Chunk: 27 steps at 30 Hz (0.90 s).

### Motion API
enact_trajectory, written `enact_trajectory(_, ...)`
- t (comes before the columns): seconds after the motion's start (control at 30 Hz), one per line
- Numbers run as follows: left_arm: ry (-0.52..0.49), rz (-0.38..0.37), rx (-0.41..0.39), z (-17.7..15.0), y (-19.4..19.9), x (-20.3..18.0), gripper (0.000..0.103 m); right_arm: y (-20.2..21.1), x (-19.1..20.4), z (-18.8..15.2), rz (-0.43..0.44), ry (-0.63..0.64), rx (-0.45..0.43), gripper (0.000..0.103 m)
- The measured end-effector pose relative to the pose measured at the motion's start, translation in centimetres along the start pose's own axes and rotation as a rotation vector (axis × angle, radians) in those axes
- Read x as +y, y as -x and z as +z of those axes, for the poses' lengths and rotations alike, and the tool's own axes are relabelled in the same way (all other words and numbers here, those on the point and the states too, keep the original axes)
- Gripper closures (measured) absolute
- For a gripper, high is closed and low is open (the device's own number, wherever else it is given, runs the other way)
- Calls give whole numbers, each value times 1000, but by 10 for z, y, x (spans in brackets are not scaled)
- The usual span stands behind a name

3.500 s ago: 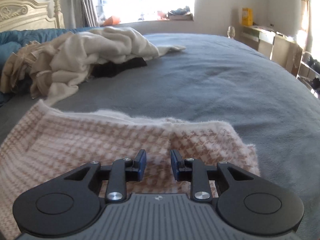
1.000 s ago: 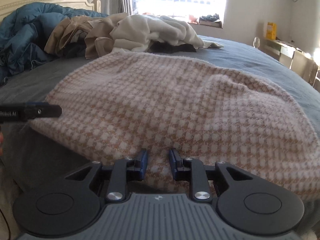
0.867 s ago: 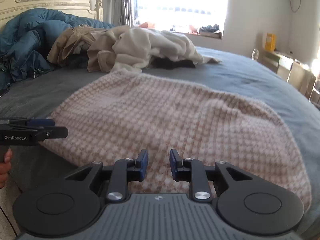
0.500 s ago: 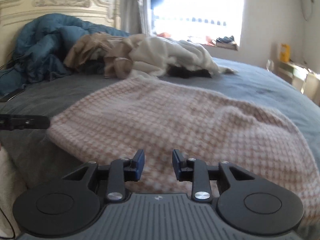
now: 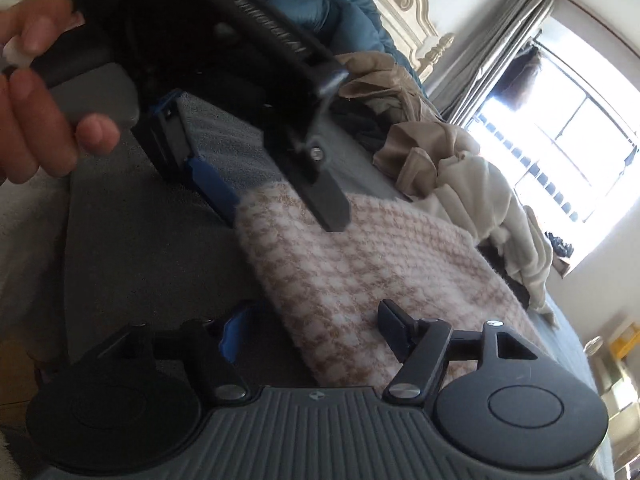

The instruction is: Fold clothes

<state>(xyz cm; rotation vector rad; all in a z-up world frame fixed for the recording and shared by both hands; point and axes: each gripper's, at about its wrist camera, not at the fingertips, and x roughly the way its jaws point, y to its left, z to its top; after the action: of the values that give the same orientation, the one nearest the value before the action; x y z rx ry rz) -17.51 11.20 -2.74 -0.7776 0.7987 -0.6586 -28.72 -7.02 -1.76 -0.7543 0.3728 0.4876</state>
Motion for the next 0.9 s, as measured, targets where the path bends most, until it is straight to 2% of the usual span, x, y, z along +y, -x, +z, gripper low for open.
enact_trajectory(0.07, 59, -49, 17, 6, -5, 1, 18, -5, 1, 2, -11, -10, -6, 26)
enact_trajectory(0.17, 83, -125, 14, 12, -4, -4, 18, -11, -2, 7, -22, -51, -22, 19)
enact_trajectory(0.23, 65, -165, 13, 16, -4, -13, 18, -16, -5, 9, -33, -76, -28, 19)
enact_trajectory(0.3, 30, -174, 18, 19, -5, -22, 17, -22, -8, 12, -50, -102, -30, 21)
enact_trajectory(0.37, -12, -167, 27, 20, -9, -30, 17, -28, -14, 13, -75, -146, -25, 39)
enact_trajectory(0.43, -28, -173, 25, 23, -10, -32, 17, -29, -28, 11, -89, -238, -25, 67)
enact_trajectory(0.53, 22, -176, -3, 33, -11, -24, 17, -20, -51, 5, -58, -392, -52, 85)
enact_trajectory(0.67, 162, -171, 41, 49, -32, -2, 12, -11, -67, -2, -29, -509, -84, 88)
enact_trajectory(0.77, 302, -236, 101, 59, -56, 17, 9, -11, -70, -3, -16, -529, -94, 88)
enact_trajectory(0.83, 347, -270, 123, 66, -70, 22, 7, -11, -71, -4, -12, -522, -99, 88)
enact_trajectory(0.9, 349, -275, 153, 73, -81, 19, 6, -11, -68, -5, -16, -500, -101, 88)
